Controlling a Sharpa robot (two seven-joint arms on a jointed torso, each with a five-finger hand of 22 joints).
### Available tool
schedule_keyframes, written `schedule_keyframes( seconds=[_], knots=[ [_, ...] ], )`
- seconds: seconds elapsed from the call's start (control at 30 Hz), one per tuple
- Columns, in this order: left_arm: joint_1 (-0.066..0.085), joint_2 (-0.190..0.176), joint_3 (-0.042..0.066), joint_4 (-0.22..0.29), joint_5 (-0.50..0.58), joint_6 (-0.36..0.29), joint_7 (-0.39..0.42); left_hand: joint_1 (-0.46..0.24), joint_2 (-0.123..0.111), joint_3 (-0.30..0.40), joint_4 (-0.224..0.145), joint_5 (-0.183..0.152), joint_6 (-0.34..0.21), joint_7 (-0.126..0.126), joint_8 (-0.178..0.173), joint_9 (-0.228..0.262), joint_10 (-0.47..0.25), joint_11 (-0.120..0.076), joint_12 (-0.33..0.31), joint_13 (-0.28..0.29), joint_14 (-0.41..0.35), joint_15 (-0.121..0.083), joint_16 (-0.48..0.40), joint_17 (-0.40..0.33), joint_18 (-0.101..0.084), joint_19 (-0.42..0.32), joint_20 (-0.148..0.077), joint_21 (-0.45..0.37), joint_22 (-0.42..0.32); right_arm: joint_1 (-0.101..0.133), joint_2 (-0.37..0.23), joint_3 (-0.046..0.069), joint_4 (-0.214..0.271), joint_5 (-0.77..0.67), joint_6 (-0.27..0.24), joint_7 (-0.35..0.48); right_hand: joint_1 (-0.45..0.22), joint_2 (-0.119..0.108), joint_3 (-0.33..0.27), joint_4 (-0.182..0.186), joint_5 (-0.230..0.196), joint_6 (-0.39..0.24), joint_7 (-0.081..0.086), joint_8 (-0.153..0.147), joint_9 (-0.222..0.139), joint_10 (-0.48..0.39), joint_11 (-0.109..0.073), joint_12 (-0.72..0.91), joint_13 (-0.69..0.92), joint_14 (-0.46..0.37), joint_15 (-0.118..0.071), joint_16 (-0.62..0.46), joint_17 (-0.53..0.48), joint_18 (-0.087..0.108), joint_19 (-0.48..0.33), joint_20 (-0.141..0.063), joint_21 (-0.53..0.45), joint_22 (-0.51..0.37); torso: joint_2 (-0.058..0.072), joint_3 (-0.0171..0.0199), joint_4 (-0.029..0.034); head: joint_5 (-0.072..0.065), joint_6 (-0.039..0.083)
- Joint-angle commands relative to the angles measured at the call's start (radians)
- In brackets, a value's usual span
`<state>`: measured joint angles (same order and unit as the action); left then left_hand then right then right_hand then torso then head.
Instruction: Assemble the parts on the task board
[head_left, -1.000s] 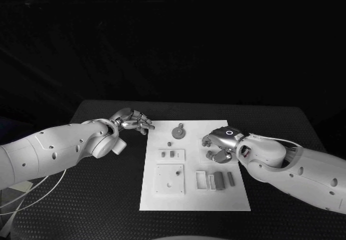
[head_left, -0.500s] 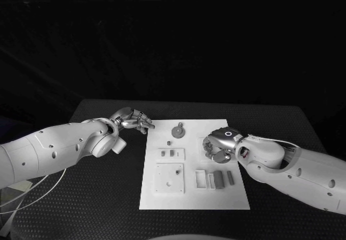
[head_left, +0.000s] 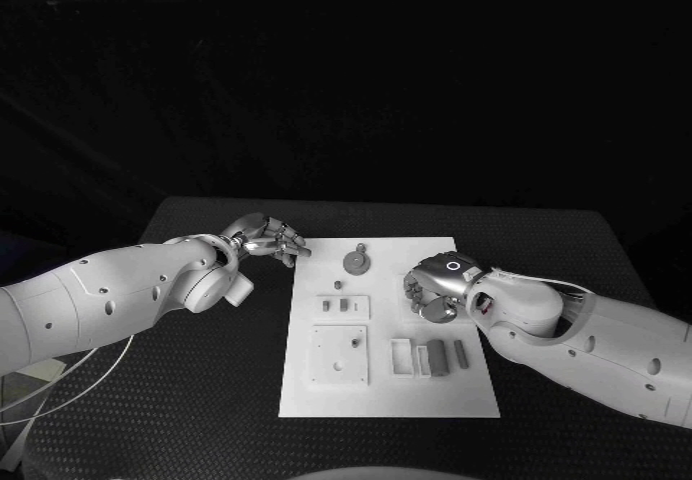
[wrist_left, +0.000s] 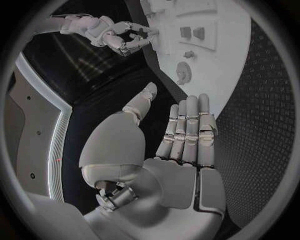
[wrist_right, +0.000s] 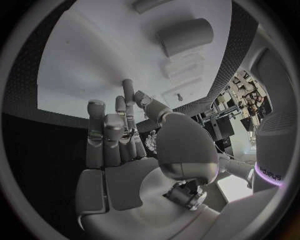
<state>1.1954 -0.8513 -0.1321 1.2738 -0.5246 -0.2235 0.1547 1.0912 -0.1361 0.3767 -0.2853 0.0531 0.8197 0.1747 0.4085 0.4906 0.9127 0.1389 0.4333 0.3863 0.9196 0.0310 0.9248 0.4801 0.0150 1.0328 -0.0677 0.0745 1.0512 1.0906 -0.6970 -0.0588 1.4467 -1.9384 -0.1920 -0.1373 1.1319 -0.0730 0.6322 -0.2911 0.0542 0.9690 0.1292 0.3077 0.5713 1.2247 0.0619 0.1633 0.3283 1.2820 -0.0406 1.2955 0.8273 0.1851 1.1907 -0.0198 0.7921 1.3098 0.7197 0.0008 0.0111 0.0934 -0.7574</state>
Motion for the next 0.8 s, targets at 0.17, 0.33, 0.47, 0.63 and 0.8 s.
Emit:
schedule_keyframes(
  seconds=[0.17,0.33,0.47,0.63,0.8],
  knots=[
    [0.001,0.002,0.001,0.001,0.0,0.017,0.013,-0.006,0.006,0.005,0.0,-0.003,-0.002,0.001,-0.005,-0.002,-0.007,-0.002,-0.005,-0.001,0.004,0.004,-0.006,0.001,-0.006,-0.001,0.003,-0.003,0.002,-0.003,0.003,-0.001,-0.008,-0.054,-0.006,-0.018,0.067,0.02,0.001,-0.004,-0.004,0.028,-0.007,0.015,0.007,0.03,-0.01,0.014,0.013,0.002,-0.018,0.011,0.005,0.077,-0.002,-0.012,0.012,0.019,0.0,-0.0004,0.0001,0.001,-0.003],
    [0.001,0.002,0.001,0.001,-0.004,0.018,0.011,-0.006,0.006,0.005,0.0,-0.003,-0.003,0.001,-0.005,-0.002,-0.008,-0.001,-0.005,-0.001,0.005,0.005,-0.006,0.002,-0.006,-0.001,0.003,-0.003,0.002,-0.003,0.005,-0.002,-0.009,-0.06,-0.001,-0.021,0.076,0.021,-0.005,-0.004,-0.004,0.036,-0.01,0.018,0.01,0.038,-0.013,0.018,0.017,0.003,-0.021,0.013,0.007,0.077,-0.003,-0.011,0.016,0.019,0.0,-0.0004,-0.0004,0.0,-0.003],
    [0.001,0.001,0.001,0.002,-0.008,0.018,0.01,-0.006,0.006,0.005,0.0,-0.003,-0.003,0.001,-0.006,-0.003,-0.009,-0.001,-0.005,-0.001,0.005,0.005,-0.006,0.002,-0.005,-0.001,0.003,-0.002,0.002,-0.003,0.005,-0.002,-0.012,-0.059,0.015,-0.018,0.077,0.021,-0.007,-0.004,-0.004,0.04,-0.011,0.019,0.01,0.042,-0.015,0.019,0.019,0.003,-0.023,0.013,0.007,0.077,-0.003,-0.011,0.017,0.018,0.0,-0.0001,-0.0004,0.0,-0.003],
    [0.001,0.002,0.001,0.003,-0.008,0.018,0.01,-0.006,0.006,0.006,0.0,-0.003,-0.003,0.002,-0.006,-0.003,-0.009,-0.001,-0.004,-0.001,0.006,0.005,-0.006,0.003,-0.005,0.0,0.003,-0.002,0.002,-0.004,0.011,-0.005,-0.022,-0.053,0.025,-0.014,0.078,0.021,-0.008,-0.004,-0.004,0.041,-0.012,0.02,0.011,0.043,-0.016,0.019,0.02,0.002,-0.024,0.013,0.007,0.077,-0.004,-0.011,0.017,0.018,0.0,-0.0005,-0.0006,-0.001,-0.003],
    [0.001,0.001,0.001,0.004,-0.009,0.019,0.01,-0.007,0.006,0.006,0.0,-0.003,-0.004,0.002,-0.006,-0.003,-0.01,-0.001,-0.004,-0.001,0.006,0.005,-0.005,0.003,-0.005,0.0,0.003,-0.002,0.002,-0.007,0.016,-0.009,-0.034,-0.05,0.029,-0.012,0.078,0.022,-0.01,-0.004,-0.004,0.043,-0.012,0.02,0.011,0.045,-0.016,0.02,0.021,0.002,-0.024,0.012,0.007,0.077,-0.004,-0.01,0.018,0.018,0.0,-0.0003,-0.0006,-0.001,-0.003]
  ],
)
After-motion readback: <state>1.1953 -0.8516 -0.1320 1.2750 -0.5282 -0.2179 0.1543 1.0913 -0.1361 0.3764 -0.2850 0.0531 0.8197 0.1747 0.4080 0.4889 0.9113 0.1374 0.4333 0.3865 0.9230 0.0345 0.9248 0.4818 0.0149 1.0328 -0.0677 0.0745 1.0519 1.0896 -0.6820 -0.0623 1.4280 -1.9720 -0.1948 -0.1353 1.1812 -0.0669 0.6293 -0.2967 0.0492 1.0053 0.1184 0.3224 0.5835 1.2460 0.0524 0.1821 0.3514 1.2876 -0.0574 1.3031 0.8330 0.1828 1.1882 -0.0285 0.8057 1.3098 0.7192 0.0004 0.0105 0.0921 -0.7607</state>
